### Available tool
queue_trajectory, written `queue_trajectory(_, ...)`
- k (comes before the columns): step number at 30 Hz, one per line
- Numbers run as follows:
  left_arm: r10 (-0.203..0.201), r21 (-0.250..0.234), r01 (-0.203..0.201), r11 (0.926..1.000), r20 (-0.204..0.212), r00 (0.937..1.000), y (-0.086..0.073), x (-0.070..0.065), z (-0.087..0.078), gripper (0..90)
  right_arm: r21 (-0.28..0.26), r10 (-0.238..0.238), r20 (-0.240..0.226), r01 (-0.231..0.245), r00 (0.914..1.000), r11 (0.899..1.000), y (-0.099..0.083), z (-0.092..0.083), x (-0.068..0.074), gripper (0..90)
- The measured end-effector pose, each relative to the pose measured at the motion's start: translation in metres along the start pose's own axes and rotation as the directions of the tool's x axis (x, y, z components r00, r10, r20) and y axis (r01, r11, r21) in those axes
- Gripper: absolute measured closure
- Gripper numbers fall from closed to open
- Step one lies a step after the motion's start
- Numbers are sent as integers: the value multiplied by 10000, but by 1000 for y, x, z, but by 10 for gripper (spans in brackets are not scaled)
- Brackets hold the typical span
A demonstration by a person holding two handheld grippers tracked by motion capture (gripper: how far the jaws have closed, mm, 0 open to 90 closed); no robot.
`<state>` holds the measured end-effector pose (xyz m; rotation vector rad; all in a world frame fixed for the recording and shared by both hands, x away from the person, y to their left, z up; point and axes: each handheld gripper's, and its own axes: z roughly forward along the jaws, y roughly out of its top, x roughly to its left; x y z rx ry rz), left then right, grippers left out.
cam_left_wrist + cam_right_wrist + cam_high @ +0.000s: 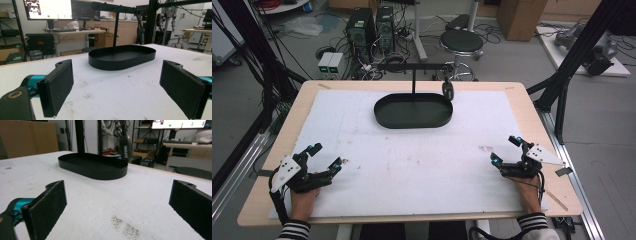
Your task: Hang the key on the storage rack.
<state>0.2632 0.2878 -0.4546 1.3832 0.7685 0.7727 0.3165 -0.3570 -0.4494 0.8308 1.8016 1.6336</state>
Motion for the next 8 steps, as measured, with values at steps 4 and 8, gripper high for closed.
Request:
queue_trajectory(4, -5, 1, 5, 10000, 4, 10000, 0, 0, 0, 123, -201, 69, 93, -68, 9999, 9998, -1, -2, 0, 3)
queue_trajectory(8, 34, -37, -34, 10000, 6, 10000, 0, 0, -1, 123, -221, 109, 109, -106, 9999, 9997, -2, -2, -1, 3)
